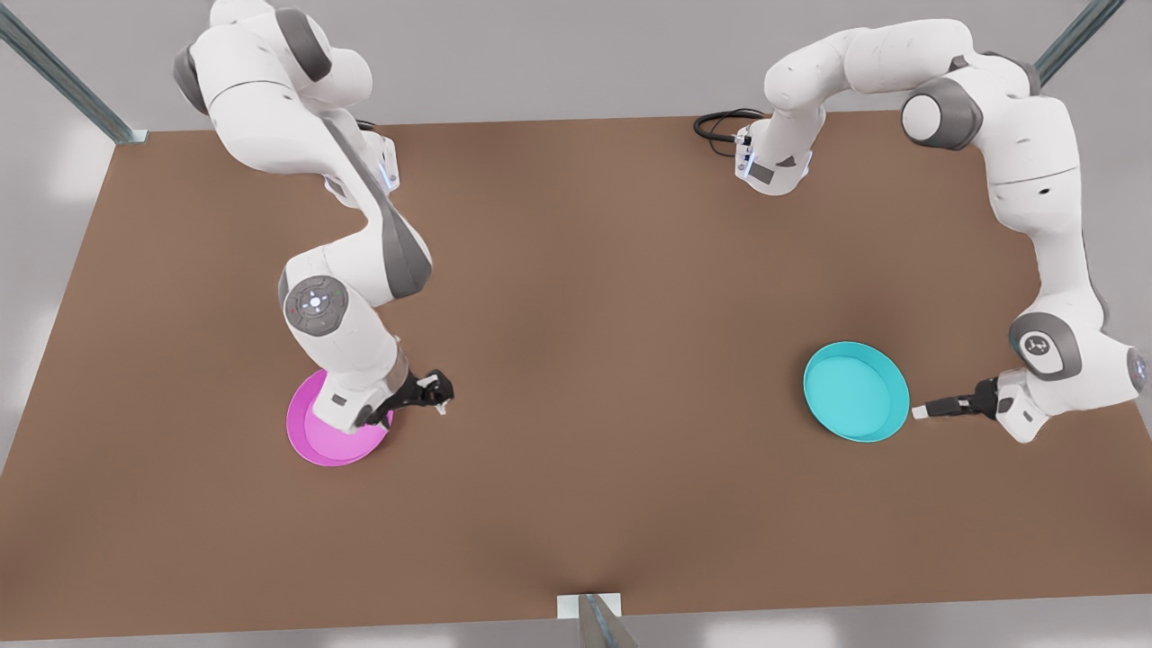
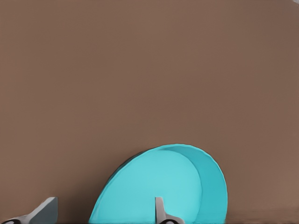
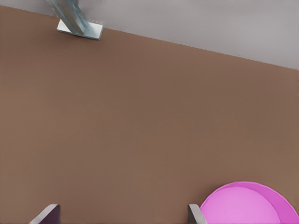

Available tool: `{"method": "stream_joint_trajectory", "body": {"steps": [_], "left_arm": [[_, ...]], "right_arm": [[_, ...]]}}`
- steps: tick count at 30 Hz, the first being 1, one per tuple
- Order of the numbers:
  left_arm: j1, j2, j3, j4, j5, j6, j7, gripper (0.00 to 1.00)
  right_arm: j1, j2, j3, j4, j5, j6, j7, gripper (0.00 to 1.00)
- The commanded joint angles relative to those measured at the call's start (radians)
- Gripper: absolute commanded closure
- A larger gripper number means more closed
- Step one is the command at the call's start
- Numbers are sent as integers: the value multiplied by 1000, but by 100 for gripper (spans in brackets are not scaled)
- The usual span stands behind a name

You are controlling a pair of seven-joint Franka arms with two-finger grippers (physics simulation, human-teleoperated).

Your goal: Flip the blue plate over with the left arm, and stack the pink plate on top of the blue plate with the right arm

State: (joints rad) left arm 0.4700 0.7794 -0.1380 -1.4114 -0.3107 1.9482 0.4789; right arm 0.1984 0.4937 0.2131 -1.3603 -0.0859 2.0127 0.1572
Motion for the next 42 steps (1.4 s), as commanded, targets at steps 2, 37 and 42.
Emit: {"method": "stream_joint_trajectory", "body": {"steps": [2,37,42], "left_arm": [[1,-2,0,-34,-11,0,43,0],[29,49,3,-92,-18,-8,53,57],[29,57,3,-92,-18,-6,53,58]], "right_arm": [[21,23,0,12,-8,6,-1,0],[82,26,0,-14,-35,31,-8,0],[88,25,0,-13,-38,31,-10,0]]}}
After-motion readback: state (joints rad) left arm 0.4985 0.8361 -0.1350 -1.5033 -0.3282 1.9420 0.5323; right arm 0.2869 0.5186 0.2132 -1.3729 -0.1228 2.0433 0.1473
